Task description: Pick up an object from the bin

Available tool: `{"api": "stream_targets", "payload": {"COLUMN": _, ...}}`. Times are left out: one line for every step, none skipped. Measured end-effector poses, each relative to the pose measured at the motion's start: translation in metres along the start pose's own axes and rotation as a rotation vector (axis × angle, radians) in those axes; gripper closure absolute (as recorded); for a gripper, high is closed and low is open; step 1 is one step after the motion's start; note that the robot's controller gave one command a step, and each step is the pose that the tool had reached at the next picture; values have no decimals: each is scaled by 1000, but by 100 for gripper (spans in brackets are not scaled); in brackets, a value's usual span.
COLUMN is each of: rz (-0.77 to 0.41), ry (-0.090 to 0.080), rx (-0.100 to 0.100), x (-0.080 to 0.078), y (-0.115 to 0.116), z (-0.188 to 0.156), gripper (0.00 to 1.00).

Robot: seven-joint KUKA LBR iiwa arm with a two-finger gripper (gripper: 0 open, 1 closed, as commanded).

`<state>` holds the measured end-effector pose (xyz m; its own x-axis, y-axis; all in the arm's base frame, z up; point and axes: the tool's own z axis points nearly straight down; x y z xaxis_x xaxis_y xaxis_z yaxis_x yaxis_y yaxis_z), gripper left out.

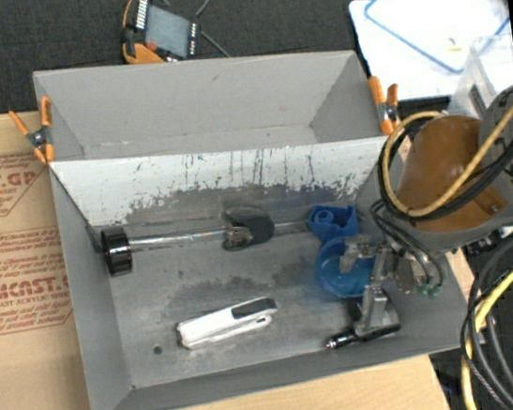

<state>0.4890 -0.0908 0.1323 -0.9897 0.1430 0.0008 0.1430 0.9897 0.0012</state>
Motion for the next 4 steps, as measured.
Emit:
{"api": "stream_targets", "payload": {"rz": -8, "ry": -10, "rx": 1, "x": 4, "y": 9, "z": -5, "gripper": 0}}
{"api": "stream_targets", "payload": {"rz": -33, "ry": -4, "rx": 1, "x": -29, "y": 15, "z": 48, "gripper": 0}}
{"api": "stream_targets", "payload": {"rz": -18, "ry": -18, "rx": -4, "x": -17, "y": -2, "z": 60, "gripper": 0}}
{"api": "stream_targets", "payload": {"rz": -28, "ry": -21, "rx": -1, "x": -3, "y": 9, "z": 61, "gripper": 0}}
